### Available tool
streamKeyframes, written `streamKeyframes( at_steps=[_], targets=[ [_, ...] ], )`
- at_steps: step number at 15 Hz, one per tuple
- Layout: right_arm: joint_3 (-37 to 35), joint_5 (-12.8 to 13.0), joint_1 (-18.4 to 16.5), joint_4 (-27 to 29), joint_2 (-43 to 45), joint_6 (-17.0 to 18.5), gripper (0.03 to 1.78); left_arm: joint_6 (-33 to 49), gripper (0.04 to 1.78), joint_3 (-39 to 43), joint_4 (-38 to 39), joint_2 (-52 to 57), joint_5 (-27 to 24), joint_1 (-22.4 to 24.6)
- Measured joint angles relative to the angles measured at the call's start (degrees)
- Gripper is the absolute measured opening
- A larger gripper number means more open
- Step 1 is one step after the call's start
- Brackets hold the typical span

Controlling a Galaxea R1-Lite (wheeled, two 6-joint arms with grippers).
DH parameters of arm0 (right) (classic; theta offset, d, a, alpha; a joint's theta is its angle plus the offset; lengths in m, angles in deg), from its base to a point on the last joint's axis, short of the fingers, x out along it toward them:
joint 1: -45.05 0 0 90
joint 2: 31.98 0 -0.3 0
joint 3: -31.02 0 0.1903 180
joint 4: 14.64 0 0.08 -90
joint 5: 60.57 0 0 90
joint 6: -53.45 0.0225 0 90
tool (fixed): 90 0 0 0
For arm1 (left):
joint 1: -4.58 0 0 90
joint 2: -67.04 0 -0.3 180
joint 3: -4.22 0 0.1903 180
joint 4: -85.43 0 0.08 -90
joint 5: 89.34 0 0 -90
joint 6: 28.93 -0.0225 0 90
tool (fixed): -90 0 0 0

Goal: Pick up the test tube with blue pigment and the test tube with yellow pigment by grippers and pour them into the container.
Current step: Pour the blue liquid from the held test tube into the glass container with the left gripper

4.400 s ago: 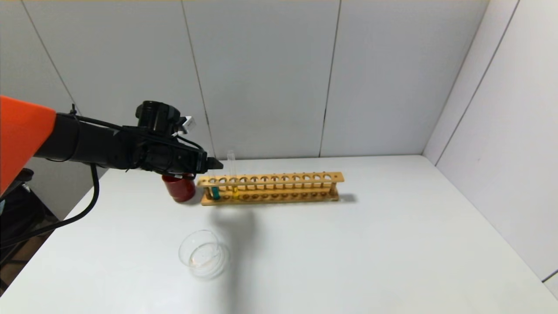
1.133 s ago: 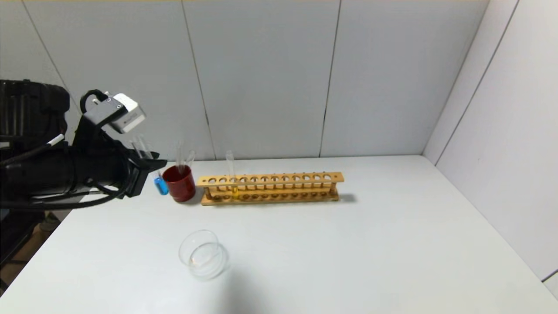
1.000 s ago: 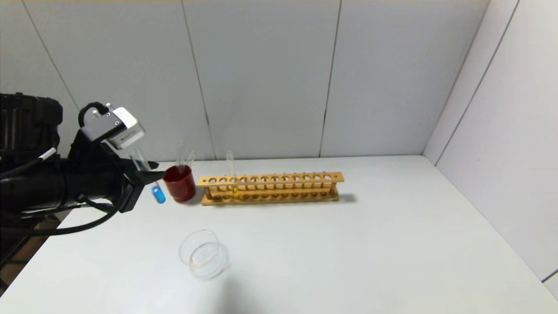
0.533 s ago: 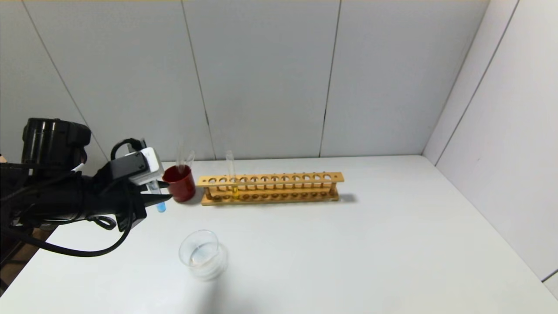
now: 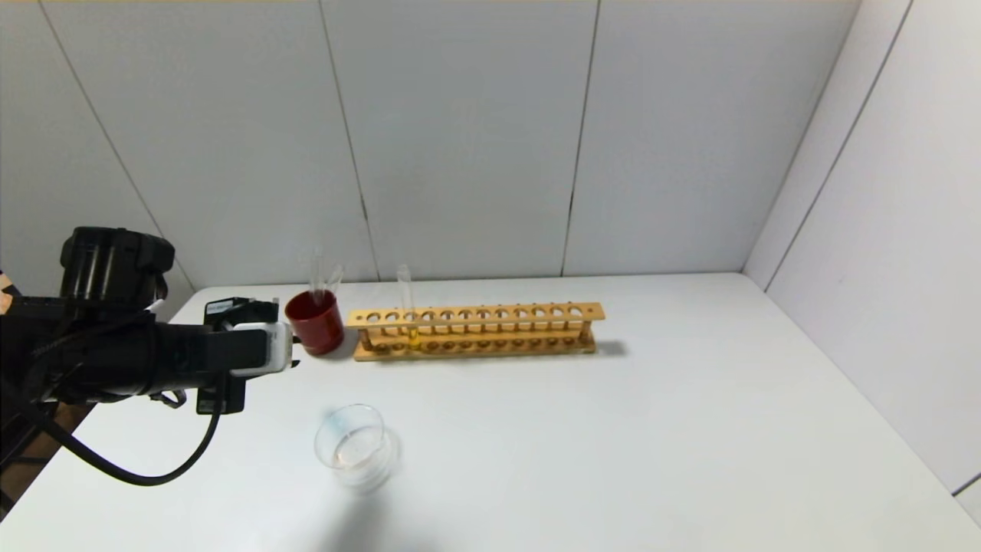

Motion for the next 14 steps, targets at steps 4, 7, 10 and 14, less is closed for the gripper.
streamKeyframes(
  at_steps=[4, 7, 10, 14],
  targets=[
    [0.0, 0.0, 0.0, 0.0, 0.0, 0.0, 1.75, -9.12, 0.34, 0.23, 0.11, -1.57, 0.24, 0.0],
    [0.0, 0.0, 0.0, 0.0, 0.0, 0.0, 1.75, -16.04, 0.34, 0.37, 2.68, -4.93, 0.16, 0.06],
    [0.0, -0.02, 0.0, 0.0, 0.0, 0.0, 1.75, -19.14, 0.34, 0.8, 5.88, -7.17, 0.9, 0.09],
    [0.0, -0.02, 0.0, 0.0, 0.0, 0.0, 1.75, -25.64, 0.34, 0.91, 6.16, -8.74, 1.97, 0.11]
  ],
)
